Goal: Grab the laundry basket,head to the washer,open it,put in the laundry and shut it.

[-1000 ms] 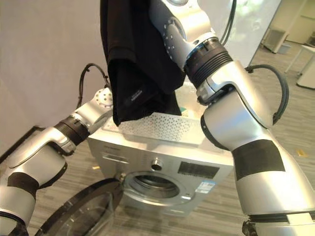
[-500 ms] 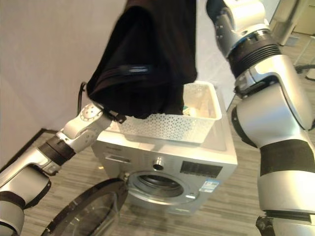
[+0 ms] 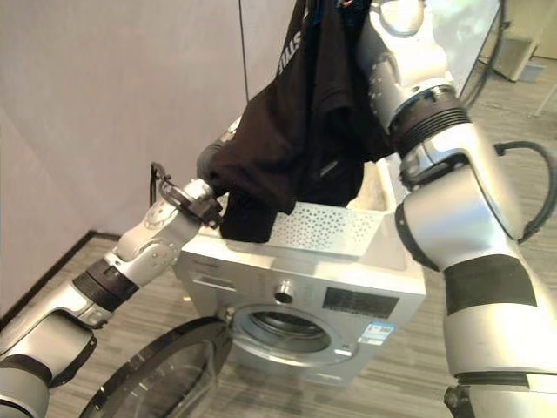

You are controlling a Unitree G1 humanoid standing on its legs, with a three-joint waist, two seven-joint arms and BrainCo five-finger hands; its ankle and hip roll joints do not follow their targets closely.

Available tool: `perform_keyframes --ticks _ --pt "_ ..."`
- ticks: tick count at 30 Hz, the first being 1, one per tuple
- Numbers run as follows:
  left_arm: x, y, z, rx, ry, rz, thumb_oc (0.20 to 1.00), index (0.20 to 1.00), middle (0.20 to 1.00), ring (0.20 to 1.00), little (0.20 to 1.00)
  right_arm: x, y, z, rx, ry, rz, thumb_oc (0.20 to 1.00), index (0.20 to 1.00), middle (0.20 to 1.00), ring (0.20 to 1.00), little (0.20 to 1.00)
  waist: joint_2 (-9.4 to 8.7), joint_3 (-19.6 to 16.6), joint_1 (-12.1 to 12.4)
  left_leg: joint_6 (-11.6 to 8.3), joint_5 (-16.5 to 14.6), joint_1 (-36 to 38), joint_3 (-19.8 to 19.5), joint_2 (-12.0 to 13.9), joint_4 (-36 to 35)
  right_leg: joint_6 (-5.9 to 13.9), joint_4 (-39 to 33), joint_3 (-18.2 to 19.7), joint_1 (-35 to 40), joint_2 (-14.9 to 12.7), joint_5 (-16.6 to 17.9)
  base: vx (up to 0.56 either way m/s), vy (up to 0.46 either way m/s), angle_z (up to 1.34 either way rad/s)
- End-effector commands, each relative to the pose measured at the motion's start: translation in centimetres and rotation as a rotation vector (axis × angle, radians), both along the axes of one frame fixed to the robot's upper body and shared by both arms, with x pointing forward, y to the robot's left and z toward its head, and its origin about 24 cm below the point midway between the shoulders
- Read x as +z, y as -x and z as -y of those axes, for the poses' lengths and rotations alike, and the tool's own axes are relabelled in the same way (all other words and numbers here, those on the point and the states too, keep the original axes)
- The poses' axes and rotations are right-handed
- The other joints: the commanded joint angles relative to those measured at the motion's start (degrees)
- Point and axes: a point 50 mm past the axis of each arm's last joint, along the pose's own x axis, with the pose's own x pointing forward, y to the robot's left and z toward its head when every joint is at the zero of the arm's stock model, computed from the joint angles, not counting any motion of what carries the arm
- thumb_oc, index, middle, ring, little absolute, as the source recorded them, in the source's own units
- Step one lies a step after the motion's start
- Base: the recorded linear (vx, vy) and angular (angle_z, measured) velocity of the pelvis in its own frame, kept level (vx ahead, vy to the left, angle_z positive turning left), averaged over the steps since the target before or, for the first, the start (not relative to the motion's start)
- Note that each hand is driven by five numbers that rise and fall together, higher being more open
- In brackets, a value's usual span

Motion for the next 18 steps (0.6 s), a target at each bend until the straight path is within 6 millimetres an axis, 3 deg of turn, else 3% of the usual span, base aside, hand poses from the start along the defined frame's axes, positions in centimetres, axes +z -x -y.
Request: perform_keyframes --ticks 1,6,9,16,17,18 --pt "3.3 -0.1 1.1 -0.021 0.000 0.142 1.000 1.000 1.000 1.000 1.000 4.2 1.9 0.5 -0.039 -0.011 0.131 0.200 0.200 0.200 0.200 0.200 -4.81 -0.9 1.0 -2.70 -0.1 0.5 -1.9 1.3 -0.2 7.02 -1.6 -1.8 0.6 -8.2 8.2 0.00 0.000 0.00" --pt "3.3 -0.5 2.2 -0.010 -0.072 0.164 1.000 1.000 1.000 1.000 1.000 3.0 1.8 -2.6 0.048 0.020 0.121 0.200 0.200 0.200 0.200 0.200 -4.72 -0.8 0.6 -2.66 0.1 0.4 -1.7 1.3 -0.2 6.94 -1.6 -1.7 0.3 -8.1 8.5 0.00 0.000 0.00" --pt "2.4 -1.6 1.9 0.082 -0.128 0.143 1.000 1.000 1.000 1.000 1.000 2.7 3.2 -6.6 0.193 0.064 0.169 0.200 0.200 0.200 0.200 0.200 -4.53 -0.7 -0.4 -2.68 0.3 0.5 -1.2 1.5 -0.2 6.85 -1.6 -1.2 -0.1 -8.0 8.8 -0.01 0.000 -0.05" --pt "1.8 -3.2 1.9 0.210 -0.205 0.123 1.000 1.000 1.000 1.000 1.000 0.9 5.2 -10.5 0.419 0.002 0.173 0.200 0.200 0.200 0.200 0.200 -4.04 -0.6 -1.8 -2.67 0.5 0.6 -0.2 1.6 -0.2 6.67 -1.6 -0.4 -0.8 -7.8 9.3 -0.02 -0.004 -0.05" --pt "2.1 -3.8 2.0 0.253 -0.218 0.123 1.000 1.000 1.000 1.000 1.000 0.6 6.3 -12.0 0.504 0.005 0.189 0.200 0.200 0.200 0.200 0.200 -3.88 -0.6 -2.4 -2.68 0.5 0.7 0.1 1.7 -0.2 6.62 -1.6 -0.2 -0.9 -7.8 9.3 -0.02 -0.005 -0.18" --pt "2.1 -3.8 2.0 0.253 -0.218 0.123 1.000 1.000 1.000 1.000 1.000 0.5 6.4 -11.9 0.504 0.005 0.189 0.200 0.200 0.200 0.200 0.200 -3.86 -0.6 -2.3 -2.68 0.5 0.7 0.1 1.7 -0.2 6.62 -1.6 -0.2 -0.9 -7.8 9.3 -0.03 -0.015 -0.18"
